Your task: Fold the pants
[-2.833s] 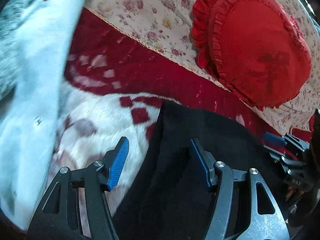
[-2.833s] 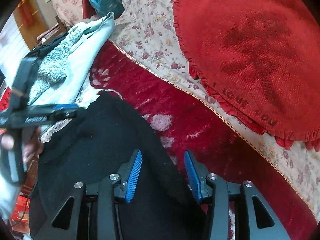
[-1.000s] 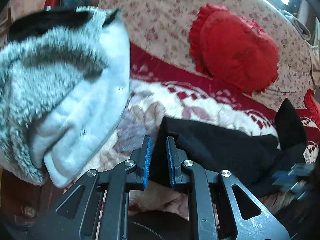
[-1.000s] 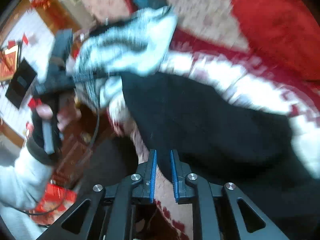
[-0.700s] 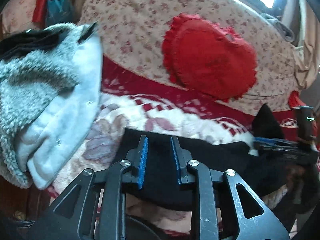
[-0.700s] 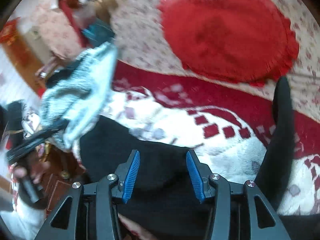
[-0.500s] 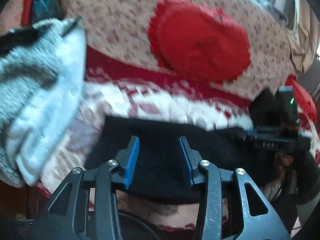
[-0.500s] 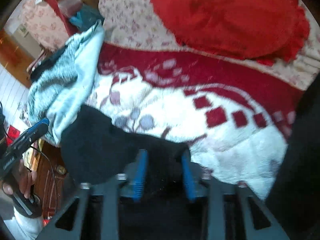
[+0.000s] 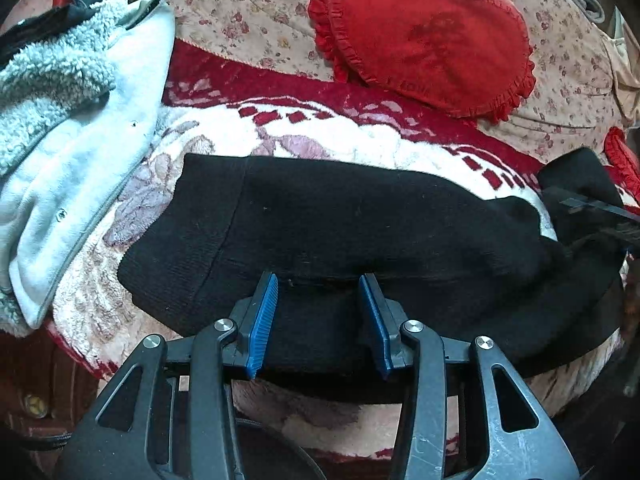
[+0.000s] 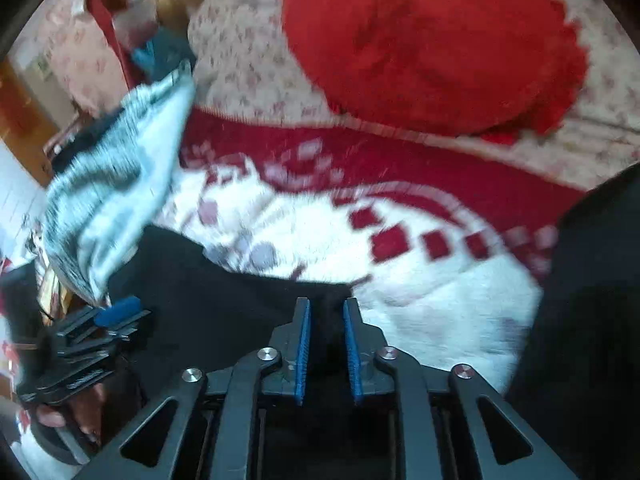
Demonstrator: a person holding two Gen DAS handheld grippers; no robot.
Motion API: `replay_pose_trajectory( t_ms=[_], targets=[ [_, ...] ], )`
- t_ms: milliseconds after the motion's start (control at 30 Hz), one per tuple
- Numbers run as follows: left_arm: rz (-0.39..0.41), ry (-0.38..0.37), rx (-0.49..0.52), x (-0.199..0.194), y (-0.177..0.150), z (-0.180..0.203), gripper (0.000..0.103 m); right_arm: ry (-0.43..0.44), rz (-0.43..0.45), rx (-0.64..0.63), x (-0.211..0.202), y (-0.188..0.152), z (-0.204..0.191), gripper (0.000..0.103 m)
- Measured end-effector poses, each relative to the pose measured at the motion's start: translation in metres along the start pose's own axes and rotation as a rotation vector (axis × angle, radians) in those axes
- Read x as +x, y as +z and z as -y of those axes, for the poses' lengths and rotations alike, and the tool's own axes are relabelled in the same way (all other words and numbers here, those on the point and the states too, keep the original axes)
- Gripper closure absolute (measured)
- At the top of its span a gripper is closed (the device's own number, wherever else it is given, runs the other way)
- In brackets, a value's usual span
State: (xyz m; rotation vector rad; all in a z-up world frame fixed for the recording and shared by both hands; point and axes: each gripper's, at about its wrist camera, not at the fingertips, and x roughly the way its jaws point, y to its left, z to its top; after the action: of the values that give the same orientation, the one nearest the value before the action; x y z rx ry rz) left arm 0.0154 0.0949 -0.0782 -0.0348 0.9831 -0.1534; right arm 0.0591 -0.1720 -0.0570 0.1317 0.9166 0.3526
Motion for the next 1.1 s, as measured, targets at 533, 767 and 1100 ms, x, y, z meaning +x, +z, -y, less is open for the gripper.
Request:
replay_pose_trajectory(
  t_ms=[533, 767, 1100],
  targets=[
    [-0.041, -0.112, 0.027, 0.002, -0.013, 0.068, 0.054, -0.175, 0.072, 0.279, -0.09, -0.075, 0.119, 0.056],
    [-0.05, -0.219, -0.073, -0.001, -0.021, 0.074, 0.054, -0.119, 0.118, 0.427, -0.088, -0.072, 0.16, 0.055],
    [-0.064, -0.206, -0.088, -0.012, -0.023, 0.072, 0.054, -0.007, 0.161, 0.597, -0.061, -0.072, 0.187, 0.074]
  ],
)
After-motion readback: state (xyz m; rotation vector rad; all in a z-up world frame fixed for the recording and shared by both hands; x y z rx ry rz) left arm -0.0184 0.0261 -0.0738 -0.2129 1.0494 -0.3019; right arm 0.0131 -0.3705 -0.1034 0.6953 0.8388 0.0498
